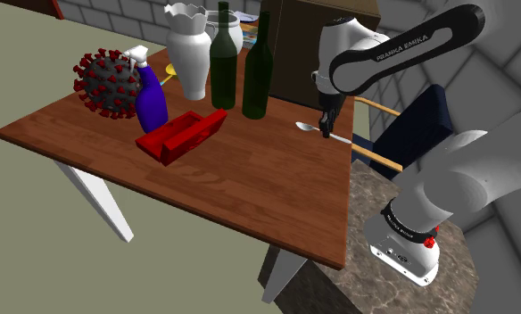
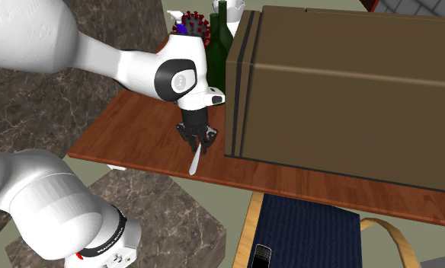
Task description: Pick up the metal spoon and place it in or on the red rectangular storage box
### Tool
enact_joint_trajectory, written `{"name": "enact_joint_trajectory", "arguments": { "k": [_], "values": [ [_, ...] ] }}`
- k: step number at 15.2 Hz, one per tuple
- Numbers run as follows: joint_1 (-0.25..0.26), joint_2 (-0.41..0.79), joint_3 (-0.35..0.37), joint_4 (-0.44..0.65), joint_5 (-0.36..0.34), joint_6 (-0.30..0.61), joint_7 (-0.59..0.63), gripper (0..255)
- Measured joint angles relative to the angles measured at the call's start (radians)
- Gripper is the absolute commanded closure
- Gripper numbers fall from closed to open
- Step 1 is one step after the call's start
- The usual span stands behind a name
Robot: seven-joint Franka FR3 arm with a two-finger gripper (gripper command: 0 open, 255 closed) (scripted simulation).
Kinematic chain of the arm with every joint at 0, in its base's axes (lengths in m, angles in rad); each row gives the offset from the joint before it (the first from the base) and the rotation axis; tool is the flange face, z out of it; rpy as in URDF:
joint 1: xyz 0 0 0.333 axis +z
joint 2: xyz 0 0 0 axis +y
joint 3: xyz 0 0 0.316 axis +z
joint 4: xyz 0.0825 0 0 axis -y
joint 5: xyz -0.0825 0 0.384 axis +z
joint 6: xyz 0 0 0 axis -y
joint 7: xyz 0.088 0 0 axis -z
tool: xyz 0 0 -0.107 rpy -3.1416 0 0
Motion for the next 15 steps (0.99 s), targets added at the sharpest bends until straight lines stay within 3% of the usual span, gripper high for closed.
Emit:
{"name": "enact_joint_trajectory", "arguments": {
  "k": [8, 15],
  "values": [
    [0.000, 0.000, 0.000, 0.000, 0.000, 0.000, 0.000, 255],
    [0.005, -0.057, 0.003, 0.042, 0.013, -0.096, -0.018, 255]
  ]
}}
